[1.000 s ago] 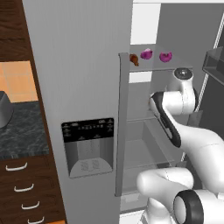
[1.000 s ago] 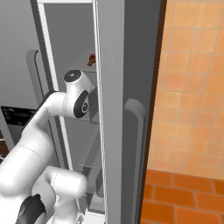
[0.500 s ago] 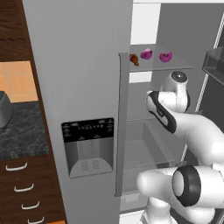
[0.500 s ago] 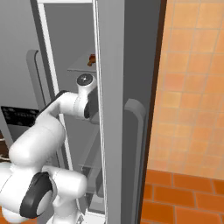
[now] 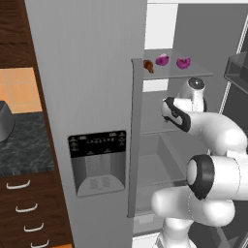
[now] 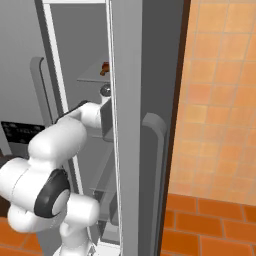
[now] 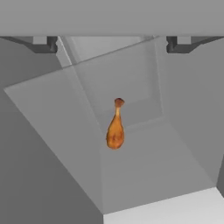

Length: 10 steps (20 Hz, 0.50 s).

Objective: Place one onion and one chicken drumstick in each tupperware on the nearby counter, to pack two identical lunches.

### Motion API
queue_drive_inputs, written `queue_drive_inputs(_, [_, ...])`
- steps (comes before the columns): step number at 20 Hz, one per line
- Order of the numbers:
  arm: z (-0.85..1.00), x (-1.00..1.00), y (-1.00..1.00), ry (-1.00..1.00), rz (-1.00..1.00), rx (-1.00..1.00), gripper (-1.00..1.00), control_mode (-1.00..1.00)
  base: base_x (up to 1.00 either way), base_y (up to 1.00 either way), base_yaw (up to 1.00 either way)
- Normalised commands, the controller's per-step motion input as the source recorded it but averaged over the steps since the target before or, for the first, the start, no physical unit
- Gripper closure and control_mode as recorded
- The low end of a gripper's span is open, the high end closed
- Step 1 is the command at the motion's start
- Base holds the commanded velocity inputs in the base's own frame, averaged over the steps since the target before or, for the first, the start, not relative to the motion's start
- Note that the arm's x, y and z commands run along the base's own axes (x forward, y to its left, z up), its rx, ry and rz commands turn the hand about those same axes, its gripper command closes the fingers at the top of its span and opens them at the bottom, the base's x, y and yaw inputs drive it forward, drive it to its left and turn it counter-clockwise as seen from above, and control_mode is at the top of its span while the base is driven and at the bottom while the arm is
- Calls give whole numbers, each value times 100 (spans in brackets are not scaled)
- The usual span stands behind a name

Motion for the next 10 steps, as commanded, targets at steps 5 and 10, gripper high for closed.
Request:
queue_drive_inputs(5, [-24, 53, -13, 0, 0, -5, -100, -100, 0, 0, 0])
queue_drive_inputs(10, [-20, 24, -13, 0, 2, -1, -100, -100, 0, 0, 0])
